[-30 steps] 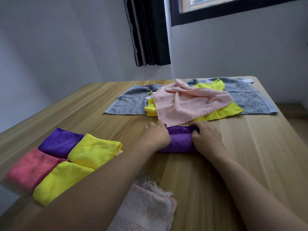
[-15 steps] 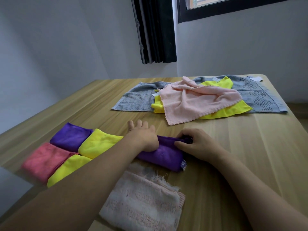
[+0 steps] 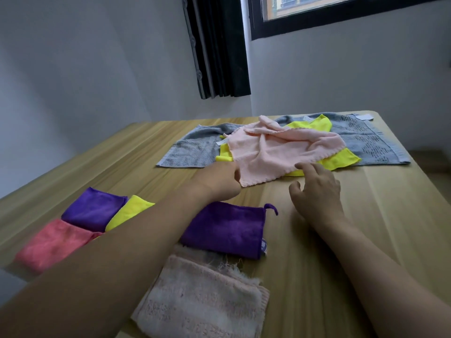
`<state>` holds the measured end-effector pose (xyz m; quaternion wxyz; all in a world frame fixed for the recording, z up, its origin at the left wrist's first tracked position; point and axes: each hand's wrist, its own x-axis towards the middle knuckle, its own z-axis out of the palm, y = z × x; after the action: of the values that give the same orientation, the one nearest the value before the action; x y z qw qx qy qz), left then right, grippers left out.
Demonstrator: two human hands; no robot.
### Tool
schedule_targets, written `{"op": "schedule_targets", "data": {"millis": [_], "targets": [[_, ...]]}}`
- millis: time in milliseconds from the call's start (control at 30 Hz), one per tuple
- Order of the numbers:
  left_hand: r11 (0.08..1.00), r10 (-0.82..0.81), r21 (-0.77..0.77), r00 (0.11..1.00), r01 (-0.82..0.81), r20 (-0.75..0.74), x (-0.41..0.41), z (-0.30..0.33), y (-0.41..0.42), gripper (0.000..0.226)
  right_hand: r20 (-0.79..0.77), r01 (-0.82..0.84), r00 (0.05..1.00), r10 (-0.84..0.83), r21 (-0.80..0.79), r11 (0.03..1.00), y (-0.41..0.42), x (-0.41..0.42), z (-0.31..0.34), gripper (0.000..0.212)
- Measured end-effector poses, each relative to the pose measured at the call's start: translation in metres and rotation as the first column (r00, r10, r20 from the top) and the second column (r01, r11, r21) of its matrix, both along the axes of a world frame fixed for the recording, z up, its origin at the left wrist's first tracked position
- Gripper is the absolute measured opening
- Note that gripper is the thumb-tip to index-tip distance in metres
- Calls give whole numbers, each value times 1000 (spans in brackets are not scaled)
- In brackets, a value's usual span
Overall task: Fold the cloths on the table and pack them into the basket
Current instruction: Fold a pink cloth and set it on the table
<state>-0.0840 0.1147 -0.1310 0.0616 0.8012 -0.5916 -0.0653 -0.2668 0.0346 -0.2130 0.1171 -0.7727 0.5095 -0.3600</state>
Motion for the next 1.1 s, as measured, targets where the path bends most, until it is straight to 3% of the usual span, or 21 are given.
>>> {"op": "schedule_targets", "data": {"millis": [133, 267, 400, 433, 500, 567, 733, 800, 900, 933, 1033, 1100], "targets": [[997, -78, 32, 985, 74, 154, -8, -19, -37, 41, -100, -13, 995, 15, 25, 1000, -2, 1, -4, 55], [997, -75, 12, 961, 74, 266, -16, -36, -62, 29, -94, -6, 995, 12, 70, 997, -4, 0, -4, 56], [994, -66, -71, 962, 87, 265, -13, -33, -73, 21, -41, -6, 999, 10, 91, 996, -8, -1, -6, 58], [986, -79, -133, 981, 103, 178, -14, -30, -73, 12, -21, -1, 1000, 4, 101, 995, -11, -2, -6, 59], [956, -88, -291, 988, 48, -127, -20, -18, -67, 21, 9, 20, 1000, -21, 106, 994, -16, -4, -5, 63], [907, -172, -422, 917, 5, -359, -28, -3, -56, 25, 36, 52, 998, -56, 99, 994, -19, -6, -3, 73], [841, -375, -536, 792, 72, -482, -43, 32, -17, 15, 174, 76, 982, -69, -32, 997, -14, -4, -2, 80], [840, -351, -541, 791, 30, -502, -45, 43, -6, 19, 233, 94, 969, -78, -59, 994, -14, -7, 0, 67], [845, -219, -513, 776, -152, -591, -44, 58, 6, 22, 184, 140, 975, -126, -67, 988, -18, -12, 0, 29], [828, -163, -495, 733, -262, -661, -41, 63, 8, 26, 180, 129, 976, -121, -31, 991, -19, -14, 0, 19], [751, -108, -336, 396, -568, -912, -33, 81, 18, 14, 276, 15, 960, -55, 146, 989, -14, -15, 8, 26], [682, -114, -321, 338, -657, -934, -25, 89, 19, 15, 291, -19, 956, -31, 168, 986, -8, -13, 18, 39]]}}
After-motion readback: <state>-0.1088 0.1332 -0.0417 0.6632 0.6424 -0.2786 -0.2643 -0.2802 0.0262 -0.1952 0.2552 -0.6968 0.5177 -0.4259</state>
